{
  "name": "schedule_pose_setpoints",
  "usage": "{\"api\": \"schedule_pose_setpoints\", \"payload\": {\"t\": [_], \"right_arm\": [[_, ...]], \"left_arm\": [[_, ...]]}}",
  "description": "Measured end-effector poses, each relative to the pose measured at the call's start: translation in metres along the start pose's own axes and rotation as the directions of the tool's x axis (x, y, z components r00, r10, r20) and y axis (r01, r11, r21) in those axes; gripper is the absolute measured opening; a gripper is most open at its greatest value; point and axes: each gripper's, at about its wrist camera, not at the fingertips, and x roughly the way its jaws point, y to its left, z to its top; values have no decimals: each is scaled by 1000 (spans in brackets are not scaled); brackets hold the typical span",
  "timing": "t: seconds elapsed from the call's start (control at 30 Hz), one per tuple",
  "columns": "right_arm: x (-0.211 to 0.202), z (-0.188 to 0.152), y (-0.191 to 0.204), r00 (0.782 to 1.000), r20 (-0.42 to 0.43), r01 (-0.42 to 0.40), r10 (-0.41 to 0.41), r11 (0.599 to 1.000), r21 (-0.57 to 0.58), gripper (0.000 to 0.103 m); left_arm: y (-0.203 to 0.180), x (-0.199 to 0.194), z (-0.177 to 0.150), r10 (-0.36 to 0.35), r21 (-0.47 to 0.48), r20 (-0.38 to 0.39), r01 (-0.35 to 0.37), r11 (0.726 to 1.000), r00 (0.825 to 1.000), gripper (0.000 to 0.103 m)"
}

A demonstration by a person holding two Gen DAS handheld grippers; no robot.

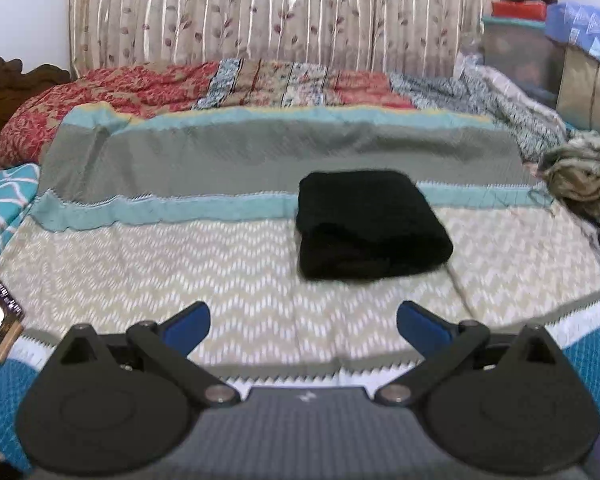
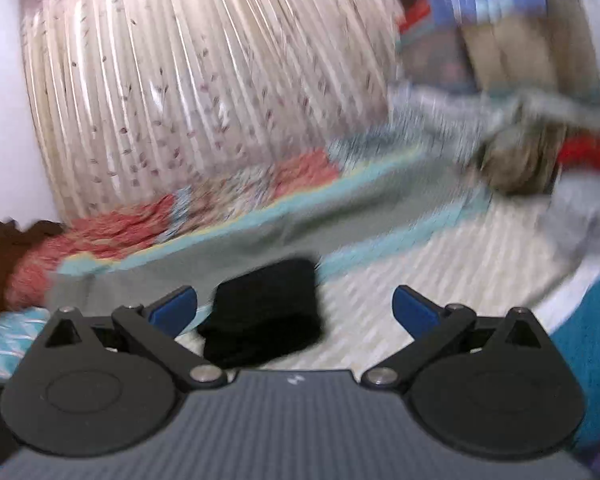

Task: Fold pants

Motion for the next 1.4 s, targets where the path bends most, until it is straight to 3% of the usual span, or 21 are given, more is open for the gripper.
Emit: {"api": "schedule_pose_setpoints", "payload": {"t": [0.23,0.37,0.7,1.0,1.27,1.4], "right_arm": [[29,-5,-5,977,-214,1,5,1000,28,103],[29,-15,4,962,-271,-27,31,999,19,103],[12,-30,12,950,-312,-24,33,999,33,103],[12,-35,12,942,-333,-22,40,998,59,103],[15,-38,10,929,-365,-25,51,997,75,103],[17,-38,10,925,-376,-28,55,997,79,103]], "left_arm": [[-2,2,-17,34,-1,-77,-34,999,996,103],[-3,3,-20,53,9,-77,-53,999,996,103],[-5,10,-24,110,49,-99,-106,993,989,103],[-5,10,-23,152,59,-71,-148,987,986,103],[-10,11,-25,230,112,-24,-226,968,973,103],[-11,12,-24,227,122,-27,-222,967,974,103]]}}
